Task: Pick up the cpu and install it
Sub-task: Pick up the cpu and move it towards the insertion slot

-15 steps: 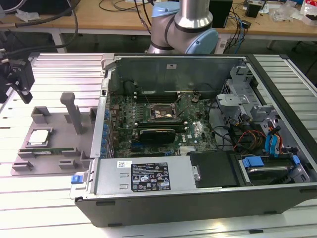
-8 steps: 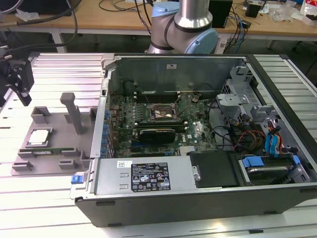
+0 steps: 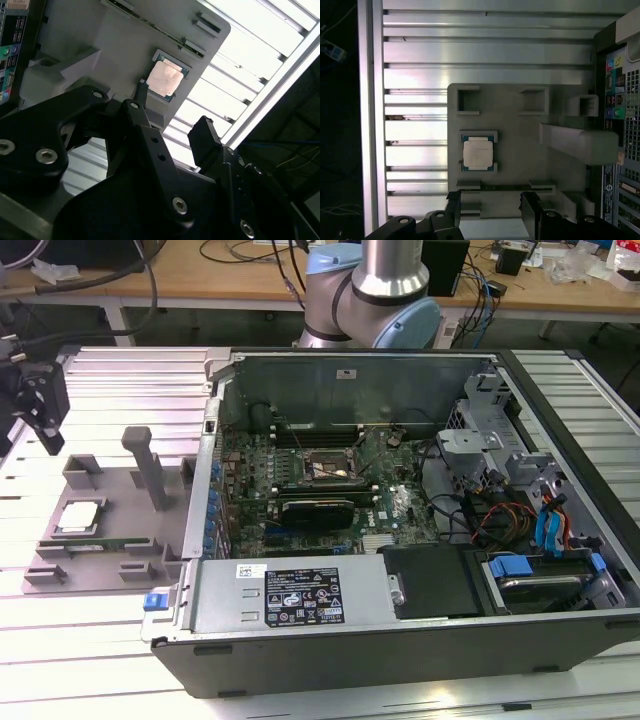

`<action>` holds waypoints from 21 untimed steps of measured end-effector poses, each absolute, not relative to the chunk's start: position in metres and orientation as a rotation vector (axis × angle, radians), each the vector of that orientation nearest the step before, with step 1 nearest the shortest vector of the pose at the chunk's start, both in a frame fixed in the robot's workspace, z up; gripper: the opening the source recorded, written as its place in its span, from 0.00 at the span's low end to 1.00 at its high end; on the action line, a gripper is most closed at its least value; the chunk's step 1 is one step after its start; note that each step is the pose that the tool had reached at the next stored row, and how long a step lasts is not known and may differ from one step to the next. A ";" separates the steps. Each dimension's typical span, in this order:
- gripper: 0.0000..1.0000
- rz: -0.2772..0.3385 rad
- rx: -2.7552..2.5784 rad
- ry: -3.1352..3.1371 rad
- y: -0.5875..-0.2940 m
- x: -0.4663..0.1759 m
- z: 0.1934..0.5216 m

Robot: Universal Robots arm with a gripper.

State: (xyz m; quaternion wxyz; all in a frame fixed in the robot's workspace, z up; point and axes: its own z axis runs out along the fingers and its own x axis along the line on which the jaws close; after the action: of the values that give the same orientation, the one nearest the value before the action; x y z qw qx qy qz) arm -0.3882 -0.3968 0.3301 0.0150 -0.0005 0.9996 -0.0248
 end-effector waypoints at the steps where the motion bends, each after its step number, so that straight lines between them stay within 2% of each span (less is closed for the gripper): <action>1: 0.60 -0.077 -0.002 3.111 -0.397 -0.388 0.330; 21: 0.60 -0.077 -0.002 3.111 -0.397 -0.388 0.318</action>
State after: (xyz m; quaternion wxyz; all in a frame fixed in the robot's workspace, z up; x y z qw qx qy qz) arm -0.3881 -0.3968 0.3183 0.0150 -0.0005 0.9996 -0.0248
